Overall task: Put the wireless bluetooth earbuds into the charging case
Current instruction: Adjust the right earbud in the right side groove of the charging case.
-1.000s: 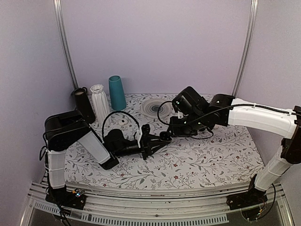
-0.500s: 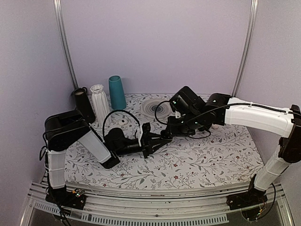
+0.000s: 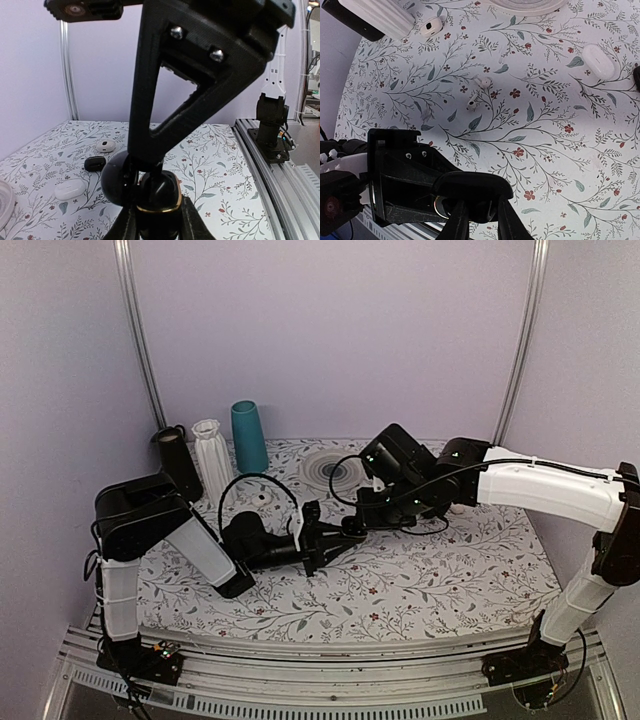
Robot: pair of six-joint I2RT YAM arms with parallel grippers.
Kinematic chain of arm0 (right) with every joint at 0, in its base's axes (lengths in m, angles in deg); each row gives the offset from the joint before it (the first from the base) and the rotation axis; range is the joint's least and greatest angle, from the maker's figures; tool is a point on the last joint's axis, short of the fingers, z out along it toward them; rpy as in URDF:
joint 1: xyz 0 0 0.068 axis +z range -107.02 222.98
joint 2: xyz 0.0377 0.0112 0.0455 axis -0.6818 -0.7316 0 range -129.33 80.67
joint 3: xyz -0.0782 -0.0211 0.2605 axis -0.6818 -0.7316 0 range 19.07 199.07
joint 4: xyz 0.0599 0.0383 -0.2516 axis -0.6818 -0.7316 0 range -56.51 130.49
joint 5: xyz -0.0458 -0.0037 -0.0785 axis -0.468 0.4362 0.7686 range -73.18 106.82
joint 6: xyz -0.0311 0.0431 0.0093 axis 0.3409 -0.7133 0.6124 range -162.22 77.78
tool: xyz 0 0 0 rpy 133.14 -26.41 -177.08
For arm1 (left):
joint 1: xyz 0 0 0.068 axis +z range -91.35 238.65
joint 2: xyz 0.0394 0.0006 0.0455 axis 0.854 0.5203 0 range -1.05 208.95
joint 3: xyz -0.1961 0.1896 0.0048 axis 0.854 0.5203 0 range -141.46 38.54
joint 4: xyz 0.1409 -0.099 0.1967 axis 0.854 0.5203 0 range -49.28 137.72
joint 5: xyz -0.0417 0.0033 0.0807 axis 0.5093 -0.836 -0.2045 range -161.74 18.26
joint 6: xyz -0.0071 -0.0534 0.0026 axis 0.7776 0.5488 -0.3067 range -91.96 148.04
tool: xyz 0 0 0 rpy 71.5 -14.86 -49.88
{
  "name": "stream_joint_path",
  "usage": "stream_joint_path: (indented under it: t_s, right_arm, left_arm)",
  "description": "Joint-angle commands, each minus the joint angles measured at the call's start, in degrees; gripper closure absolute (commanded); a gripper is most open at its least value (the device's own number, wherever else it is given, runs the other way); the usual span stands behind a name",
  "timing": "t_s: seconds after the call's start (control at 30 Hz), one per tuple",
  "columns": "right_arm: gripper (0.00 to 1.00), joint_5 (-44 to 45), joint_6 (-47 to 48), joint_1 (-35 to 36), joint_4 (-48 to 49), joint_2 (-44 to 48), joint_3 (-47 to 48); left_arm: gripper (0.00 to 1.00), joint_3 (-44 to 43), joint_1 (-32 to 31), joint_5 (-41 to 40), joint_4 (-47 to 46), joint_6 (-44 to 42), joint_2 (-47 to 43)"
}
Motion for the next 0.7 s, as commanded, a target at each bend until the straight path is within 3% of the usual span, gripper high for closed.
stream_joint_path:
  t_s: [0.0, 0.2, 0.67]
  right_arm:
    - [0.80, 1.2, 0.1, 0.3, -1.9, -0.5, 1.2]
    - [0.87, 1.3, 0.3, 0.3, -2.2, 0.2, 0.6]
    - [0.87, 0.8, 3.7, 0.3, -1.5, 2.9, -0.5]
  left_arm:
    - [1.00, 0.0, -0.2, 0.4, -8.5, -0.5, -2.6]
    - [1.00, 0.7, -0.2, 0.4, -8.6, -0.7, -3.5]
    - [1.00, 0.9, 0.1, 4.1, -8.9, 1.9, -4.8]
